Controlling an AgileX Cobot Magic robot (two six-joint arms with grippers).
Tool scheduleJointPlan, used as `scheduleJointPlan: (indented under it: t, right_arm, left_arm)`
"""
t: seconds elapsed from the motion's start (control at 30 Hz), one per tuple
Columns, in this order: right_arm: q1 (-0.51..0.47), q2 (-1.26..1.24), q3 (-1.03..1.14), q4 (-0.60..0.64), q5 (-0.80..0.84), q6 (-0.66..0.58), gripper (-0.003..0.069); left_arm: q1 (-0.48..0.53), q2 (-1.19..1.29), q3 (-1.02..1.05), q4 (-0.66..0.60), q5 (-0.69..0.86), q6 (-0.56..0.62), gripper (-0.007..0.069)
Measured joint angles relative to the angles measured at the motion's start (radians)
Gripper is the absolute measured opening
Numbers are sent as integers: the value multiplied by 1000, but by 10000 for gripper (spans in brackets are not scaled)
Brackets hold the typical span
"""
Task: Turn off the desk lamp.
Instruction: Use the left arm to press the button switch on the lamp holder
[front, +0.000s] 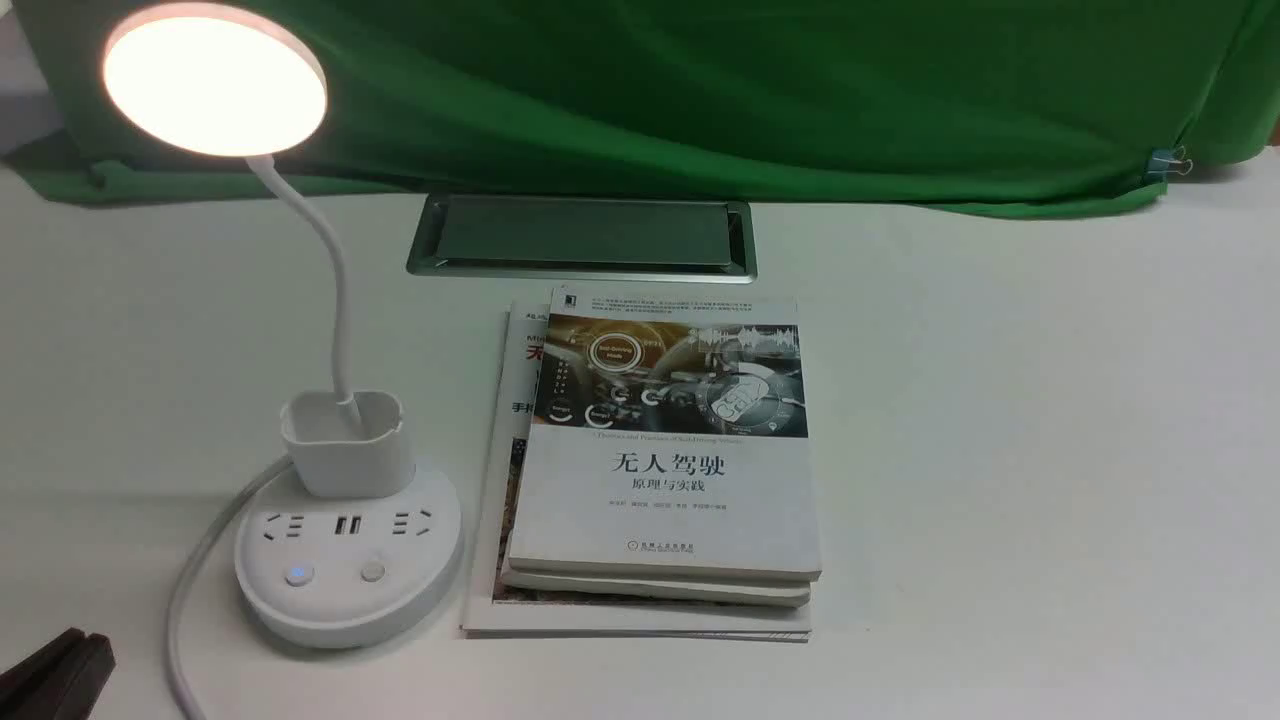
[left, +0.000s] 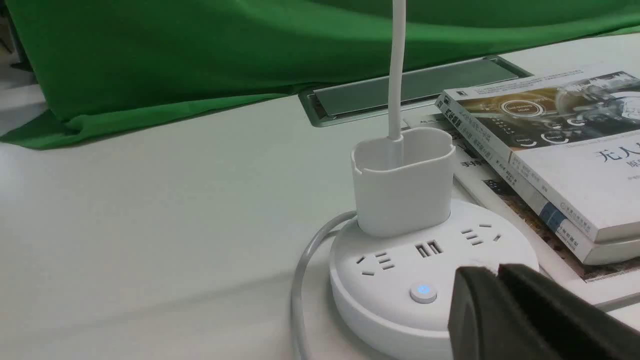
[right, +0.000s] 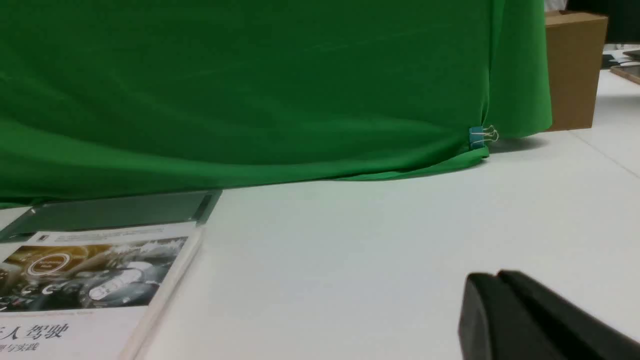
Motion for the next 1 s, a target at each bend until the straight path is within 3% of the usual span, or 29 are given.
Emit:
scheduleJointPlan:
  t: [0.6, 1.0]
  right_arm:
    - [0, 0, 0, 0, 0, 1, 36]
    - [0, 0, 0, 0, 0, 1, 36]
  left_arm:
    - [0, 0, 0, 1, -57, 1, 20]
    - [0, 0, 0, -57, -501, -131, 20]
